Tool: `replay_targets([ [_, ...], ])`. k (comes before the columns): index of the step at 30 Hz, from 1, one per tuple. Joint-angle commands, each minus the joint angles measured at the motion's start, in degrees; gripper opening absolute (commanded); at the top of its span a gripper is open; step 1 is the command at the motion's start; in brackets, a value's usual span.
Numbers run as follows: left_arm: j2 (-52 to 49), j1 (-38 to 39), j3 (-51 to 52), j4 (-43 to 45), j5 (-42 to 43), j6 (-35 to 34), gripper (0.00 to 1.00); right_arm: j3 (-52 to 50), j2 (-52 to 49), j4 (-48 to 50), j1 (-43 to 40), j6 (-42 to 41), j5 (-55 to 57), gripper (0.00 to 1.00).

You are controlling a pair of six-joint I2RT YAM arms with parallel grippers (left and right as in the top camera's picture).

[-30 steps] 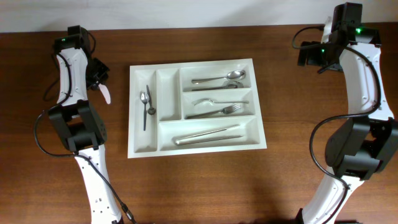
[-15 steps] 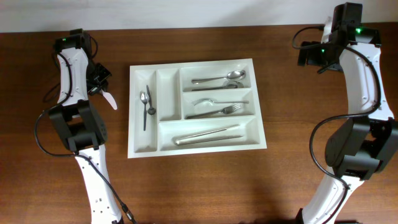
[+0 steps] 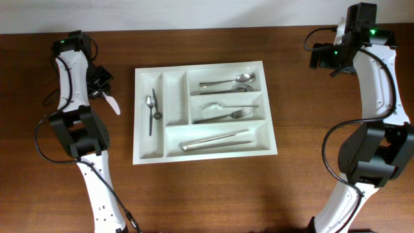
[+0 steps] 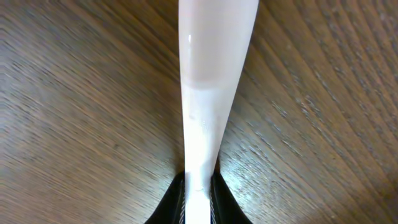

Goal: Pack container

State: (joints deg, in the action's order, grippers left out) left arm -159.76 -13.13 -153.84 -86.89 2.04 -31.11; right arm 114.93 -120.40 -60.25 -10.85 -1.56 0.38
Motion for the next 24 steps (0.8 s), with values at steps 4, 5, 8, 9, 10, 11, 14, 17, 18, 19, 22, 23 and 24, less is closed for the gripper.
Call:
replay_targets([
  [4, -9.09, -3.93, -6.29, -3.43, -4.85, 2.56, 0.02, -0.11, 0.98, -0.02, -0.11, -0.44, 0.09, 0.99],
  [5, -9.09, -3.91, -8.17, -4.15, -4.85, 2.56, 0.02, -0.11, 0.98, -0.02, -0.11, -0.44, 0.07, 0.99],
  [8, -9.09, -3.89, -12.37, -5.60, -4.83, 2.54, 0.02, -0.09, 0.98, -0.02, -0.11, -0.44, 0.09, 0.99],
  [9, -9.09, -3.89, -13.42, -5.90, -4.83, 2.54, 0.02, -0.09, 0.98, -0.02, -0.11, -0.44, 0.09, 0.99],
  [10, -9.09, -3.89, -14.69, -6.40, -4.83, 2.54, 0.02, -0.11, 0.98, -0.02, -0.11, -0.44, 0.09, 0.99],
  [11, -9.09, -3.89, -16.06, -6.88, -4.83, 2.56, 0.02, -0.09, 0.98, -0.02, -0.11, -0.44, 0.09, 0.99],
  [14, -9.09, -3.87, -20.46, -8.44, -4.74, 2.56, 0.02, -0.11, 0.98, -0.02, -0.11, -0.44, 0.09, 0.99],
  [17, -9.07, -3.80, -25.00, -9.40, -3.21, 4.52, 0.02, -0.11, 0.98, -0.02, -0.11, -0.44, 0.09, 0.99],
  [18, -9.07, -3.80, -26.16, -9.62, -2.67, 5.25, 0.02, -0.09, 0.98, -0.02, -0.11, -0.44, 0.09, 0.99],
  [19, -8.00, -3.78, -26.08, -9.57, -2.25, 5.53, 0.02, -0.11, 0.98, -0.02, -0.11, -0.44, 0.09, 0.99],
  [22, -6.25, -3.76, -26.10, -9.64, -2.23, 5.55, 0.02, -0.09, 0.98, -0.02, -0.11, -0.44, 0.09, 0.99],
  [23, -5.51, -3.76, -26.10, -9.62, -2.25, 5.55, 0.02, -0.09, 0.98, -0.02, -0.11, -0.44, 0.09, 0.99],
  [24, -5.05, -3.76, -26.10, -9.60, -2.25, 5.55, 0.02, -0.11, 0.98, -0.02, -0.11, -0.44, 0.09, 0.99],
])
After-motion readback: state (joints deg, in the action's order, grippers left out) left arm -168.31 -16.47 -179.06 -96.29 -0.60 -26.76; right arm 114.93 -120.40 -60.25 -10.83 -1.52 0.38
